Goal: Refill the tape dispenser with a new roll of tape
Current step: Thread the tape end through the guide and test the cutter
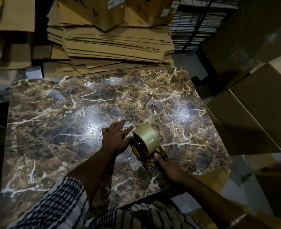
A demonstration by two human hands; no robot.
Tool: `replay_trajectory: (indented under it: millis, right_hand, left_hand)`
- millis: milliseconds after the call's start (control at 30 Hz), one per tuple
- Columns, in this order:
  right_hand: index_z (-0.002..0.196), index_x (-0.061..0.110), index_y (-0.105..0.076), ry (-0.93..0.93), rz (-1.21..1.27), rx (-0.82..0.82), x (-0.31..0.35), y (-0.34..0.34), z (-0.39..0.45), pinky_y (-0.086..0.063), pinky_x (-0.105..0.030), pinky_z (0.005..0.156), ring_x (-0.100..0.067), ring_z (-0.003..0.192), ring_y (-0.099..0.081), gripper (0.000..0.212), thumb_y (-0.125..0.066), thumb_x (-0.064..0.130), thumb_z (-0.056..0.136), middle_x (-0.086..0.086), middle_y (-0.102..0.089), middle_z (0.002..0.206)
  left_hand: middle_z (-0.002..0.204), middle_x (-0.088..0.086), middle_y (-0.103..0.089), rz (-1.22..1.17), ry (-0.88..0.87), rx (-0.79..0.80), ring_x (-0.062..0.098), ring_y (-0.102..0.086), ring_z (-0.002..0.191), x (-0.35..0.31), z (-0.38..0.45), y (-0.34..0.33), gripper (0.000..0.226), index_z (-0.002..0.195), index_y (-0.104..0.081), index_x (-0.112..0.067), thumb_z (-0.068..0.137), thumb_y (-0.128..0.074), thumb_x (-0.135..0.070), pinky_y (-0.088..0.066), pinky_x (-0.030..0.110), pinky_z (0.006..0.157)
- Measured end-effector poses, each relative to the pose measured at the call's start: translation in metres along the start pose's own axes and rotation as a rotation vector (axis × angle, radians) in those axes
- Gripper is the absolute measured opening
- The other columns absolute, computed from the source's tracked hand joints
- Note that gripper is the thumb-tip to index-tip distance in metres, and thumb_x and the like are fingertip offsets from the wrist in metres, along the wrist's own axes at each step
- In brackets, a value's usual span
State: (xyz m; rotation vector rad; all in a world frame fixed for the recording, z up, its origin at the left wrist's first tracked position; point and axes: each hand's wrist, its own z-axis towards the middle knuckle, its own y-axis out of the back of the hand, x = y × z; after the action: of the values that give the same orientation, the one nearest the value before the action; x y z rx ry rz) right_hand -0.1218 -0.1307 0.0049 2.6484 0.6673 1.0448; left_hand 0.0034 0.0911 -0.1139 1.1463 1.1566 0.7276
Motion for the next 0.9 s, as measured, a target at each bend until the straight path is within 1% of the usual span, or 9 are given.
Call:
replay_trajectory:
  millis: [133,233,333,400,500,600,700,800,900]
  right_hand:
    - [0.071,0.015,-0.058,-0.105,-0.056,0.022,0.007,0.003,0.004,-0.034,-0.029,0.060,-0.013,0.045,-0.045,0.079,-0.036,0.091,0.072,0.005,-0.045,0.048]
    - [0.061,0.024,-0.056,-0.108,-0.002,0.015,0.015,0.005,-0.001,-0.032,-0.027,0.056,-0.011,0.049,-0.045,0.062,-0.042,0.079,0.086,0.012,-0.049,0.040]
    - [0.063,0.022,-0.054,-0.087,-0.020,0.008,0.021,0.003,-0.003,-0.030,-0.028,0.055,-0.013,0.046,-0.043,0.060,-0.044,0.074,0.090,0.009,-0.046,0.041]
    - [0.072,0.016,-0.058,-0.077,-0.120,-0.001,0.026,0.001,-0.002,-0.032,-0.029,0.056,-0.017,0.049,-0.048,0.063,-0.040,0.072,0.093,0.001,-0.050,0.052]
    - [0.101,0.005,-0.061,-0.070,-0.309,-0.004,0.035,0.000,0.002,-0.037,-0.033,0.064,-0.029,0.073,-0.063,0.058,-0.032,0.054,0.103,-0.024,-0.065,0.084]
    - [0.104,0.006,-0.051,-0.061,-0.408,0.021,0.045,0.002,0.002,-0.035,-0.033,0.067,-0.030,0.087,-0.061,0.040,-0.031,0.040,0.105,-0.024,-0.062,0.096]
    - [0.123,0.004,-0.045,-0.116,-0.392,-0.012,0.059,0.004,0.002,-0.041,-0.036,0.079,-0.040,0.110,-0.059,0.029,-0.035,0.026,0.106,-0.030,-0.055,0.124]
    - [0.132,0.006,-0.039,-0.115,-0.526,-0.034,0.066,0.007,0.006,-0.046,-0.041,0.081,-0.043,0.110,-0.060,0.032,-0.043,0.019,0.103,-0.032,-0.052,0.128]
    - [0.132,0.011,-0.041,-0.082,-0.641,-0.030,0.072,0.008,0.007,-0.050,-0.040,0.084,-0.041,0.108,-0.062,0.033,-0.042,0.027,0.103,-0.028,-0.054,0.126]
  left_hand:
    - [0.152,-0.005,-0.045,-0.022,-0.002,-0.005,0.022,-0.040,0.132,-0.001,-0.001,0.000,0.051,0.131,-0.055,-0.051,0.086,-0.043,-0.072,-0.033,0.047,0.090]
    - [0.151,-0.005,-0.045,-0.015,-0.006,-0.023,0.021,-0.041,0.132,-0.001,-0.001,-0.002,0.051,0.129,-0.057,-0.050,0.085,-0.047,-0.072,-0.033,0.046,0.089]
    - [0.151,-0.005,-0.045,-0.028,-0.012,-0.029,0.022,-0.041,0.133,0.000,-0.002,-0.001,0.049,0.125,-0.060,-0.049,0.083,-0.050,-0.072,-0.033,0.046,0.090]
    - [0.151,-0.005,-0.046,-0.047,-0.015,-0.034,0.023,-0.042,0.132,0.000,-0.002,0.000,0.045,0.121,-0.063,-0.048,0.082,-0.053,-0.069,-0.033,0.046,0.090]
    - [0.152,-0.005,-0.045,-0.052,-0.020,-0.043,0.023,-0.041,0.133,0.001,-0.002,-0.002,0.044,0.119,-0.064,-0.047,0.081,-0.055,-0.069,-0.032,0.047,0.090]
    - [0.150,-0.004,-0.048,-0.057,-0.023,-0.061,0.023,-0.043,0.131,0.001,-0.002,-0.003,0.042,0.114,-0.067,-0.045,0.080,-0.059,-0.067,-0.033,0.047,0.089]
    - [0.150,-0.005,-0.048,-0.059,-0.018,-0.062,0.024,-0.044,0.132,0.001,-0.001,-0.004,0.040,0.109,-0.070,-0.042,0.076,-0.062,-0.063,-0.035,0.046,0.089]
    - [0.151,-0.007,-0.046,-0.049,-0.004,-0.040,0.023,-0.042,0.133,0.001,-0.001,-0.004,0.043,0.112,-0.068,-0.043,0.075,-0.058,-0.063,-0.034,0.046,0.091]
    - [0.150,-0.008,-0.045,-0.047,0.003,-0.041,0.022,-0.041,0.133,0.000,-0.002,-0.003,0.044,0.114,-0.067,-0.041,0.076,-0.058,-0.061,-0.033,0.046,0.091]
